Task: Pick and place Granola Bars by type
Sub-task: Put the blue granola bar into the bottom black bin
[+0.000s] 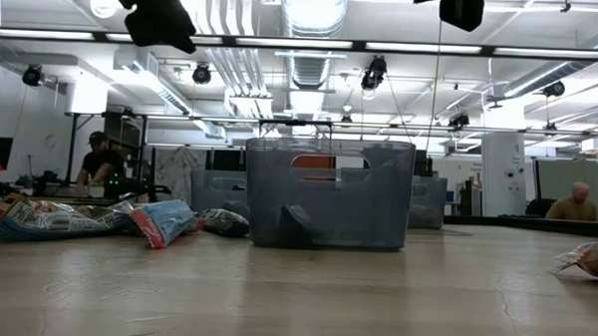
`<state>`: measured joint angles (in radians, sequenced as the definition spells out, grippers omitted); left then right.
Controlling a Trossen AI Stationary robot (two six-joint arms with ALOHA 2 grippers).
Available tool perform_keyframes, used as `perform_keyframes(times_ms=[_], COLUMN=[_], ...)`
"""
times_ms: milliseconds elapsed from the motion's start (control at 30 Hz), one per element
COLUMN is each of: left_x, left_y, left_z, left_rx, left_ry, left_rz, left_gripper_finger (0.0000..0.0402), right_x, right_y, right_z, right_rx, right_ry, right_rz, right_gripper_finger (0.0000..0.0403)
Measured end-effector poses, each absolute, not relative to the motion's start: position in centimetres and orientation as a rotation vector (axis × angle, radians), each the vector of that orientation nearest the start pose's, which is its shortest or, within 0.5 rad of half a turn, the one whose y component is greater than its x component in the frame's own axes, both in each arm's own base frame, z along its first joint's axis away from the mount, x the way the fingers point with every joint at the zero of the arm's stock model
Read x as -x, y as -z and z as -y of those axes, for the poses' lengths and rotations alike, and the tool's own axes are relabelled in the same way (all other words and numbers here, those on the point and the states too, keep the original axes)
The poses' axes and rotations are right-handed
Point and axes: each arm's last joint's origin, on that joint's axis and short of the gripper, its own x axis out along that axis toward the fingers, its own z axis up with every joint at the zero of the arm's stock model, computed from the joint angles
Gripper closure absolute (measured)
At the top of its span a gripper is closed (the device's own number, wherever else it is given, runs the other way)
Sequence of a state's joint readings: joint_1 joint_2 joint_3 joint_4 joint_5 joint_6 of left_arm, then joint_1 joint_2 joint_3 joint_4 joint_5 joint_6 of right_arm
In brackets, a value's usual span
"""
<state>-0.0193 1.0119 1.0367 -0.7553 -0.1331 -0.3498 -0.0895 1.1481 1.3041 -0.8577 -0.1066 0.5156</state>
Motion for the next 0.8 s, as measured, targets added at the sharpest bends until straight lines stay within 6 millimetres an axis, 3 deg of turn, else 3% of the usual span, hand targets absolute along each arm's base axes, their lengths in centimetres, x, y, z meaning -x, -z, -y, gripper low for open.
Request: perform_keyframes(times_ms=[167, 267, 600, 800], left_x=[-20.3, -20.9, -22.7, -24.1], left_y=[-32.7, -32.5, -33.2, -35.3], left_z=[-0.1, -0.1, -0.1, -0.2], left_rx=[0.261, 0.288, 0.444, 0.510], left_ry=[-0.277, -0.295, -0.427, -0.500], left_rz=[-0.719, -0.739, -0.910, -0.967], left_gripper_finger=[0.0161, 0.0135, 0.0129, 0.0129], right_x=[-21.7, -21.7, -21.7, -21.7], right_y=[-37.9, -37.9, -37.9, -37.9], right_z=[1.6, 1.6, 1.7, 1.7], right_rx=[-0.562, -0.562, -0.535, -0.510], right_ry=[0.165, 0.166, 0.157, 0.148], right_rz=[-0.688, -0.689, -0.693, -0.697], right_gripper_finger=[0.0394, 0.0394, 0.0394, 0.0394])
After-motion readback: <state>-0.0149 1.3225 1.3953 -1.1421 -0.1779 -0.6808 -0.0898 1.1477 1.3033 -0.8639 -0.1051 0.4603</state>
